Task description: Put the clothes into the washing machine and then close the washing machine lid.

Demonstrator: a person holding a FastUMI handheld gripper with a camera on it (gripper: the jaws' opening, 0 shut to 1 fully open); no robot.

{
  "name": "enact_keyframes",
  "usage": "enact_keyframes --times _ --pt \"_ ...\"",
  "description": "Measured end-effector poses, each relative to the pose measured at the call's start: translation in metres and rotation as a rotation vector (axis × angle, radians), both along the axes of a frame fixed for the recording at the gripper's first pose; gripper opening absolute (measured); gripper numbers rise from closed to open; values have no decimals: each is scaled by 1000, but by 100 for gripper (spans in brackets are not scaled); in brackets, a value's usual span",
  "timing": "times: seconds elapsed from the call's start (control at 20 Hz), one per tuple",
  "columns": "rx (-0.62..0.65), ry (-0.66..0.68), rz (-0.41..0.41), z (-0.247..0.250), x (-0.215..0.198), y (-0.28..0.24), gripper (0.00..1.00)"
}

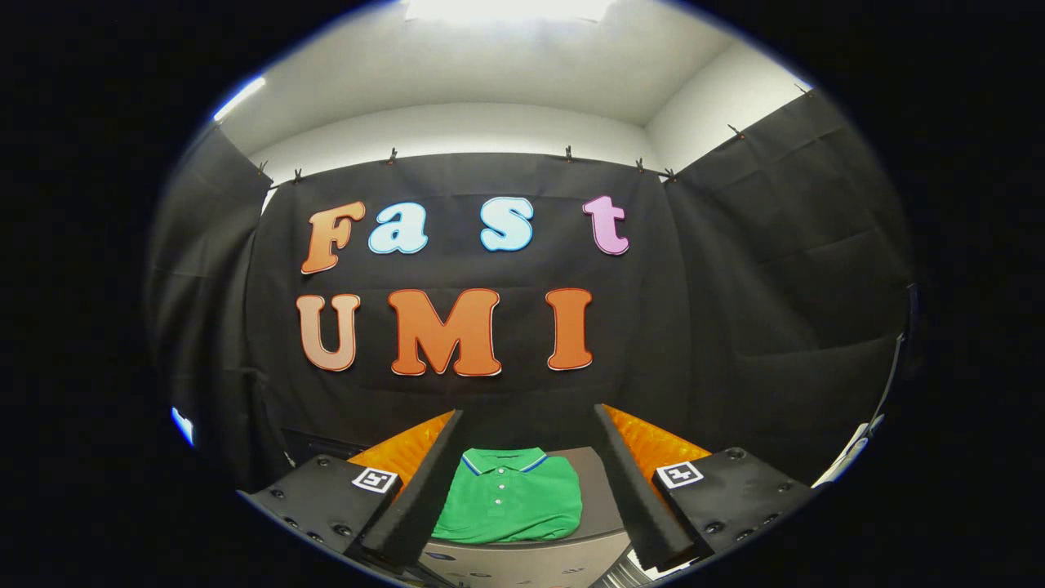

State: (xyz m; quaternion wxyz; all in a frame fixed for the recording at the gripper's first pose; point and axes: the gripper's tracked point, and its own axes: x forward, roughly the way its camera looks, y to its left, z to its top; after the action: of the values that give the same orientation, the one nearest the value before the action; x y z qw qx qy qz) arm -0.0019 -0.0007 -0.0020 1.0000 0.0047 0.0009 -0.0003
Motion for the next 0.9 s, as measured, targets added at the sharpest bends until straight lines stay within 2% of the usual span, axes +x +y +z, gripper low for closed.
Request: enact_keyframes --times 0.4,0.55,0.75,0.9 --pt "40 -6 4 2 -5 4 99" --pt "48 0 33 -1 -5 12 99" --pt "16 32 30 -1 12 8 99" --pt "-23 116 69 -18 39 19 99"
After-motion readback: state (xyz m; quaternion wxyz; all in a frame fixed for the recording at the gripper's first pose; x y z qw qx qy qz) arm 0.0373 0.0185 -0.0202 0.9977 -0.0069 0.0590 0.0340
